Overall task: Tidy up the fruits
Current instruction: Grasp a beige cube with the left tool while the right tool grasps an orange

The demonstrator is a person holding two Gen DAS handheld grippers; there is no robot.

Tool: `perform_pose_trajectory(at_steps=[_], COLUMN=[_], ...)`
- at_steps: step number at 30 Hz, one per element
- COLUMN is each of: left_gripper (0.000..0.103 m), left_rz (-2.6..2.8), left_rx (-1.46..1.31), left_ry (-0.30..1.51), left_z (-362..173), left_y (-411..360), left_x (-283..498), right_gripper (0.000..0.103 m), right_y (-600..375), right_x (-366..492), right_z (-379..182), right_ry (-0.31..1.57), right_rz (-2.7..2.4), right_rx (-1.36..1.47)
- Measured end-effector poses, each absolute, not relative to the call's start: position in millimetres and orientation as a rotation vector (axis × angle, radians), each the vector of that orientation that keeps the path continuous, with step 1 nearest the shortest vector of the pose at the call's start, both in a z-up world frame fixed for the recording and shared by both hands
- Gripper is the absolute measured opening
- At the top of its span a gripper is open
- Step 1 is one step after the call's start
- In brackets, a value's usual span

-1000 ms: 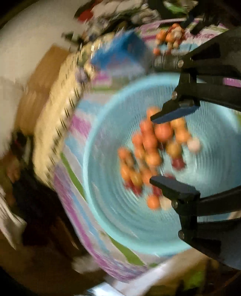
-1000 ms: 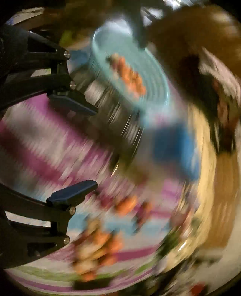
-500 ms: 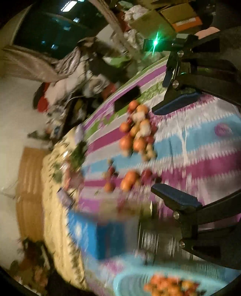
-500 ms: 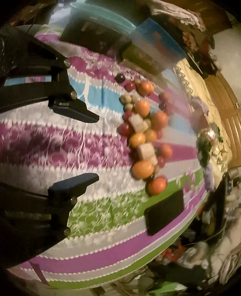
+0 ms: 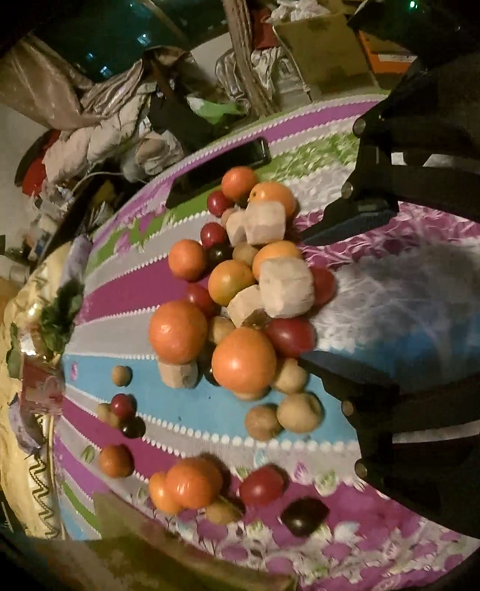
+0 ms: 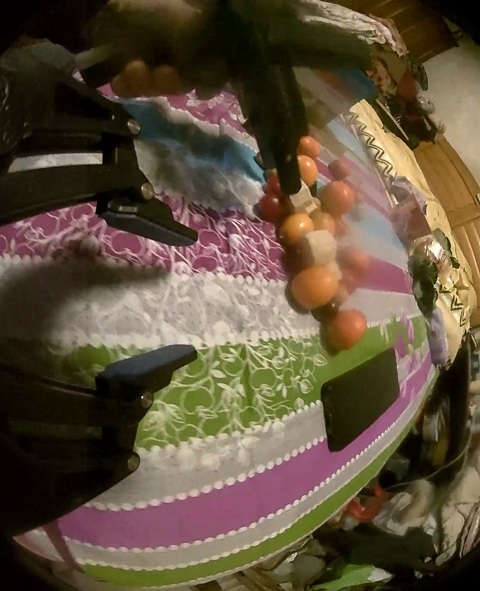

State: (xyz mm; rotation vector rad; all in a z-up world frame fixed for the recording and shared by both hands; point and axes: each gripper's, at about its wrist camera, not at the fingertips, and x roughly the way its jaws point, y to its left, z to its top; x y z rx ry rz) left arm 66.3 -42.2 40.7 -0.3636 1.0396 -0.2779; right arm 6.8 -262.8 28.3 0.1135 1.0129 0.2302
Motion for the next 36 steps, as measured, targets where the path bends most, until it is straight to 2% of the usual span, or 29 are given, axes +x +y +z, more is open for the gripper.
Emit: perform_pose_trajectory(at_steps=[8, 10, 11, 23, 25, 29, 30, 31, 36], left_gripper=[0.057, 0.051, 0.037, 0.037, 0.037, 0.037, 0.037, 0.037, 0.037], left_rz=[-0.249, -0.255, -0.264, -0.254, -0.247, -0.233, -0.229, -0.227, -0.204], left_rx=[-0.321, -0.304, -0.299, -0.316, -0.318, -0.325, -0.325, -0.322, -0.291], left_ry=[1.008, 0.993, 0.982, 0.961, 0.970, 0.981, 0.980, 0.977, 0.959], left_z=[37, 39, 41, 58, 56, 50, 50, 50, 59], left_y=[-49, -51, -52, -21, -19, -16, -16, -16, -17], left_x=[76, 72, 70, 35, 32, 32, 32, 32, 28], right_gripper=[0.056, 0.056, 0.056, 0.055, 0.050, 0.049, 0.045, 0.037, 0.036], right_y=[-267, -268, -268, -247, -245, -238, -236, -234, -235], right_x=[31, 36, 38, 91, 100, 106, 107, 108, 101], right_z=[21, 20, 20, 16, 13, 8, 7, 8, 14], right_ry=[1.014, 1.015, 1.014, 0.998, 0.998, 0.990, 0.988, 0.983, 0.996], right_rz=[0.246, 0.248, 0.251, 0.339, 0.339, 0.333, 0.327, 0.315, 0.270], right_rx=[0.116, 0.119, 0.120, 0.002, -0.025, -0.075, -0.083, -0.093, -0.051])
